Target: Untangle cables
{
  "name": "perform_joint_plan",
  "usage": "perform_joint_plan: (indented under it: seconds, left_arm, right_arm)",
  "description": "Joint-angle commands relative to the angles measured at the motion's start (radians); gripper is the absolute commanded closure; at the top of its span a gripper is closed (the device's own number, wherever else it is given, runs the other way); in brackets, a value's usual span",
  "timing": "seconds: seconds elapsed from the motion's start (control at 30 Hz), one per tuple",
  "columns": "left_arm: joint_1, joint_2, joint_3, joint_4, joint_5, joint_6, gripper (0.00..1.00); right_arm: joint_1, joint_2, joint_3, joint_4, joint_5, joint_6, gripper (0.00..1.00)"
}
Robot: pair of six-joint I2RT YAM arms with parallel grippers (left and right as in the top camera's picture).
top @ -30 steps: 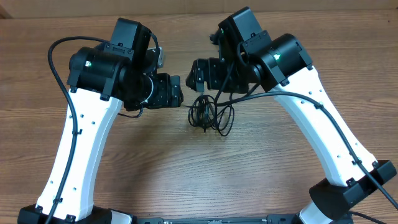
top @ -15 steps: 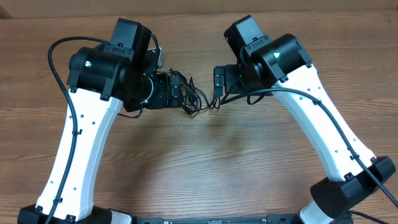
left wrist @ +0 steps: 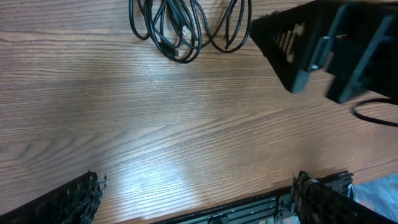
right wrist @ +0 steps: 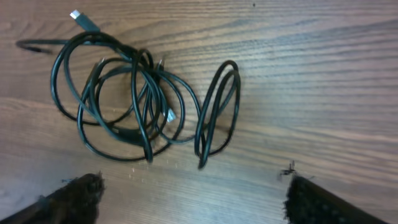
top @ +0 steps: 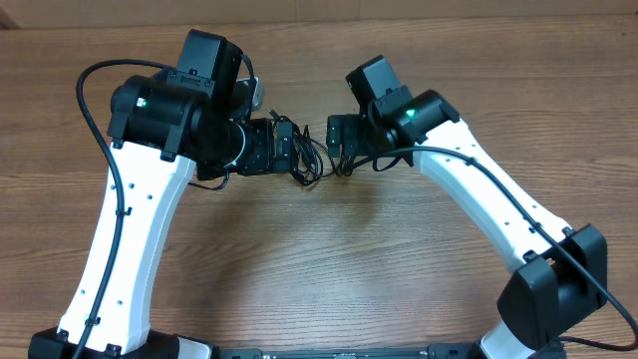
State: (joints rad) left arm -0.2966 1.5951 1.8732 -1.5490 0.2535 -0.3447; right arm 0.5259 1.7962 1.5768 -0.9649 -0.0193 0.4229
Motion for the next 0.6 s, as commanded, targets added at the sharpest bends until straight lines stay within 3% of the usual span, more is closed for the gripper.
perform_joint_plan:
  seconds: [0.0, 0.07, 0.47, 0.57]
  left_arm:
    - [0.002, -0.006, 0.007, -0.005, -0.001, -0.008, 0.0]
    - [0.002, -0.006, 0.007, -0.006, -0.001, -0.008, 0.0]
    - [0.002, -0.006, 0.007, -0.006, -0.002, -0.008, 0.0]
    - [0.002, -0.006, 0.007, -0.006, -0.002, -0.008, 0.0]
  right_arm:
    - [0.0, 0.006, -0.076, 0.079, 0.002, 0.025, 0.11]
    - [0.0, 0.014, -0.126, 0.146, 0.001, 0.064, 0.16]
    - [0.016, 0.031, -0.286, 0.422, -0.035, 0.075, 0.21]
    - [0.019, 0.049, -0.309, 0.446, -0.035, 0.075, 0.29]
